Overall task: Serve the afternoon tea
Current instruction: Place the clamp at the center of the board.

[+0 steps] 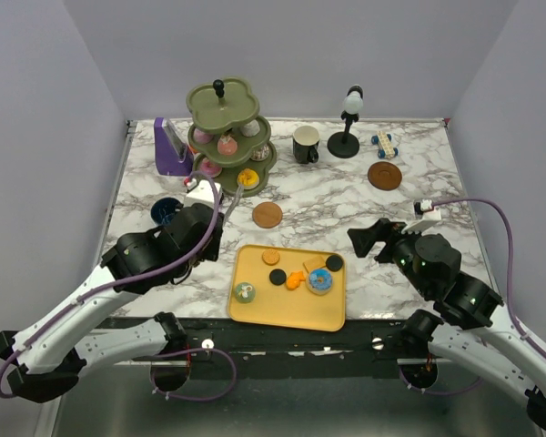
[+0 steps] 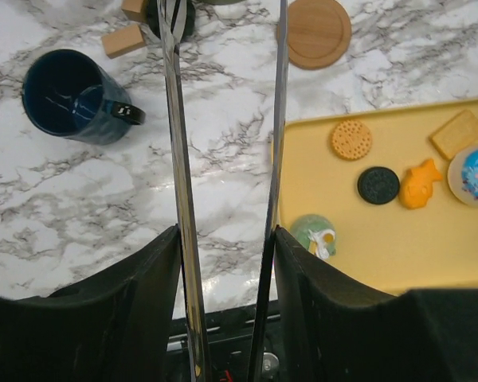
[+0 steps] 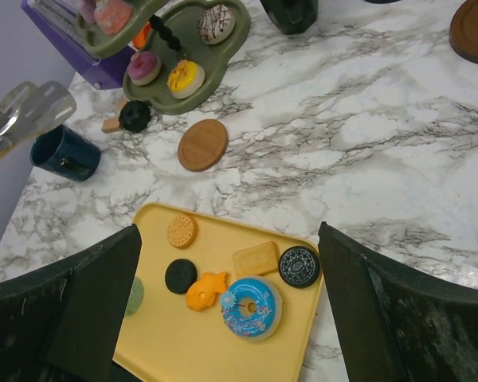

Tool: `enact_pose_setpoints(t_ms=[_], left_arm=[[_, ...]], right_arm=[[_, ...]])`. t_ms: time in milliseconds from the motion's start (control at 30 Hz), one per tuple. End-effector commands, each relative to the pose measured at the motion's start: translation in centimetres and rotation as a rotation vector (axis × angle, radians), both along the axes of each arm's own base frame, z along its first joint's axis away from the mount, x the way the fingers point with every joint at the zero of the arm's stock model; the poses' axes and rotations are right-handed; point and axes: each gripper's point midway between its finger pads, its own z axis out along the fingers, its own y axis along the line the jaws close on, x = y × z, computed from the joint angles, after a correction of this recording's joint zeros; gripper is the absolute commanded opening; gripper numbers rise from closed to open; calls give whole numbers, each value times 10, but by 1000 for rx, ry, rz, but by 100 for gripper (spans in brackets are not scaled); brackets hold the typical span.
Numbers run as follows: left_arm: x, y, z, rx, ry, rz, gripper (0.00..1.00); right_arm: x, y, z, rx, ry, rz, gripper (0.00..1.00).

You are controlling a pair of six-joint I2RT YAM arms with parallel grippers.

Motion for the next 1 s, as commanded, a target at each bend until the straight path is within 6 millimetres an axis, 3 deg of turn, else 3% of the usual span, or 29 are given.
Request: enact_pose_setpoints(t_ms=[0, 367, 567, 800, 967], left_arm=[[-21, -8, -13, -67, 16, -4, 55], [-63, -117, -41, -168, -36, -420, 54], [-85, -157, -53, -161, -31, -587, 54], [-103, -170, -66, -125, -7, -650, 55], [-94, -163, -70, -134, -40, -579, 56]], right_arm=[[4, -1, -5, -29, 9, -20, 100], [7, 0, -12, -57, 31, -29, 100], [8, -2, -13, -62, 33, -41, 100], [8, -3, -15, -65, 38, -46, 100], [8, -2, -15, -62, 37, -42, 100]])
